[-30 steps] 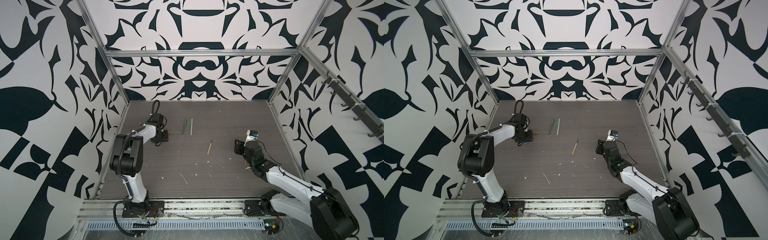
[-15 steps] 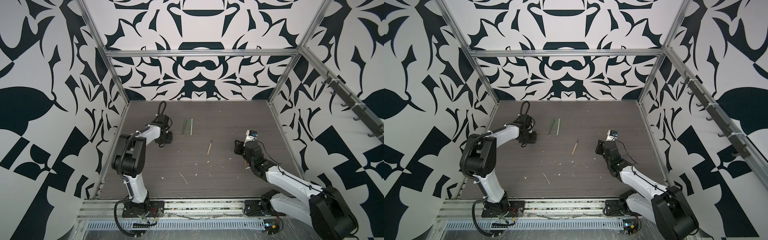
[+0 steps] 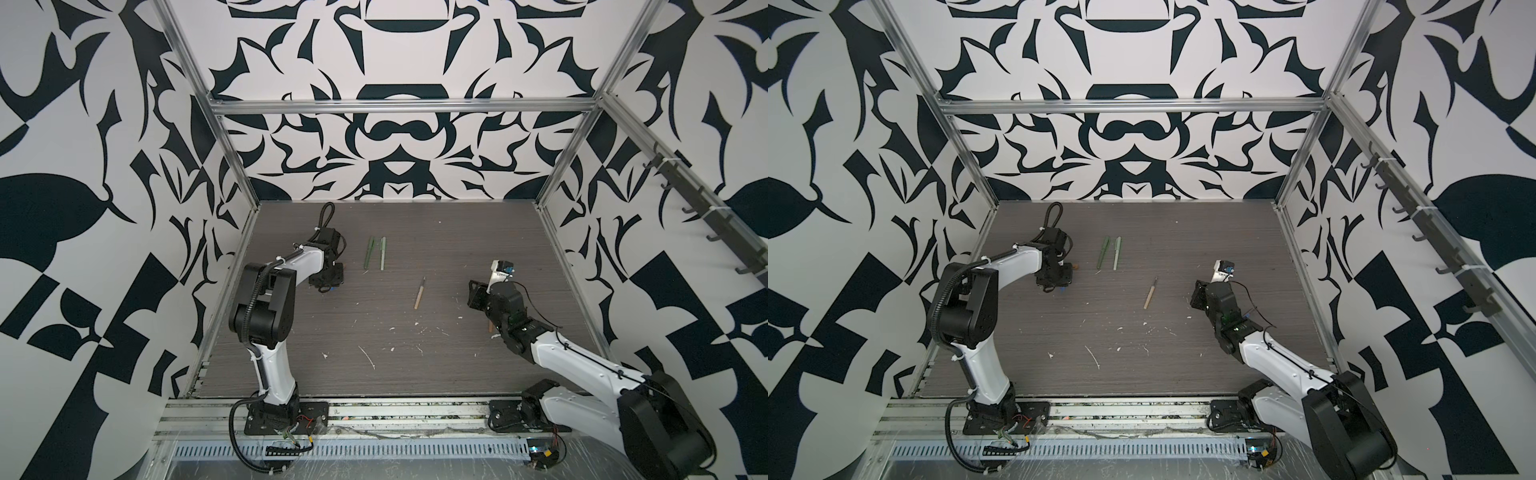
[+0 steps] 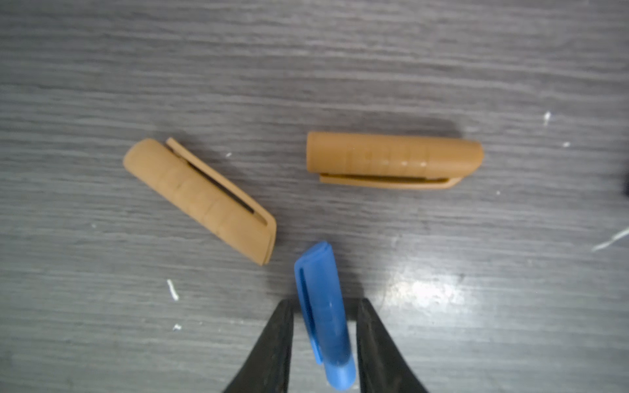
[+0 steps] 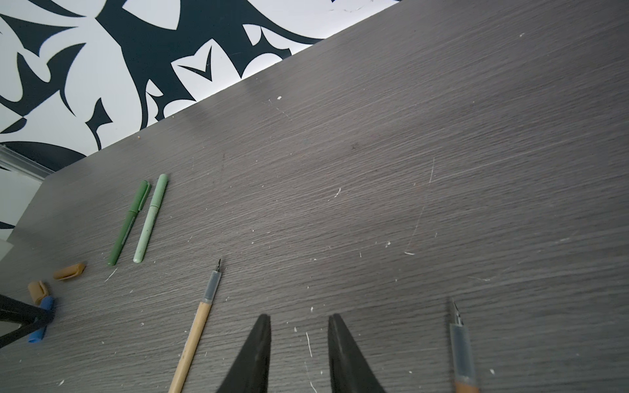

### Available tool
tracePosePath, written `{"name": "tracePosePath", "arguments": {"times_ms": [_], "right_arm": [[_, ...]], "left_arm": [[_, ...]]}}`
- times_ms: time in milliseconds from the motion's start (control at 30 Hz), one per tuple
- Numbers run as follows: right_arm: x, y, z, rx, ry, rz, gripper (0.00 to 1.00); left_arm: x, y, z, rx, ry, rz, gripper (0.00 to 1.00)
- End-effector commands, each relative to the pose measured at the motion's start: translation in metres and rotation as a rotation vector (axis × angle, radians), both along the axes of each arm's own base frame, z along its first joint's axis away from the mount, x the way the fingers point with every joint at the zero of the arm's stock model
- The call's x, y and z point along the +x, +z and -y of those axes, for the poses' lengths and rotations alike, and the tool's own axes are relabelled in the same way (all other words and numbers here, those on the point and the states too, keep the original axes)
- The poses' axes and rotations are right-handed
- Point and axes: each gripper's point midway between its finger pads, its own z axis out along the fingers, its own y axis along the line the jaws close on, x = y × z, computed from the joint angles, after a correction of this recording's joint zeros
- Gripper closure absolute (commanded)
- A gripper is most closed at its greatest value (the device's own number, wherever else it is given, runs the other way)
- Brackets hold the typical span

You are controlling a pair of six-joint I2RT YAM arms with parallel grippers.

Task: Insert the pens into the pen caps

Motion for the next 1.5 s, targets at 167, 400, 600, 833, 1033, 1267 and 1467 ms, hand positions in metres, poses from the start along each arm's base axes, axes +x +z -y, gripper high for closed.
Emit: {"name": "tracePosePath", "arguments": {"times_ms": [167,400,600,833,1033,1267,1467], "right_arm": [[0.005,0.018,-0.005,0.039,0.004,0.051,0.69],[0.005,0.019,-0.008,0.046,0.020,0.047,0.69],[0.005,0.017,-0.009,0.044,0.022,0.042,0.69],[0.005,0.018,-0.008,0.042,0.019,0.046,0.69],[0.004,0.021,-0.006,0.042,0.013,0.055,0.69],[0.002,0.026,-0.003,0.038,0.006,0.069,0.69],[0.001,0.027,-0.001,0.031,0.000,0.074,0.69]], "left_arm": [[-0.012,-0.001,0.007,0.021,-0.030,-0.052,0.76],[-0.014,0.019,0.021,0.035,-0.072,-0.023,0.78],[-0.020,0.030,0.043,0.007,-0.104,-0.004,0.77],[-0.042,0.024,0.126,-0.051,-0.232,-0.003,0.77],[-0.039,0.018,0.202,-0.071,-0.303,0.025,0.77],[-0.021,0.010,0.240,-0.095,-0.288,0.047,0.75],[-0.016,0.016,0.254,-0.150,-0.294,0.051,0.63]]}}
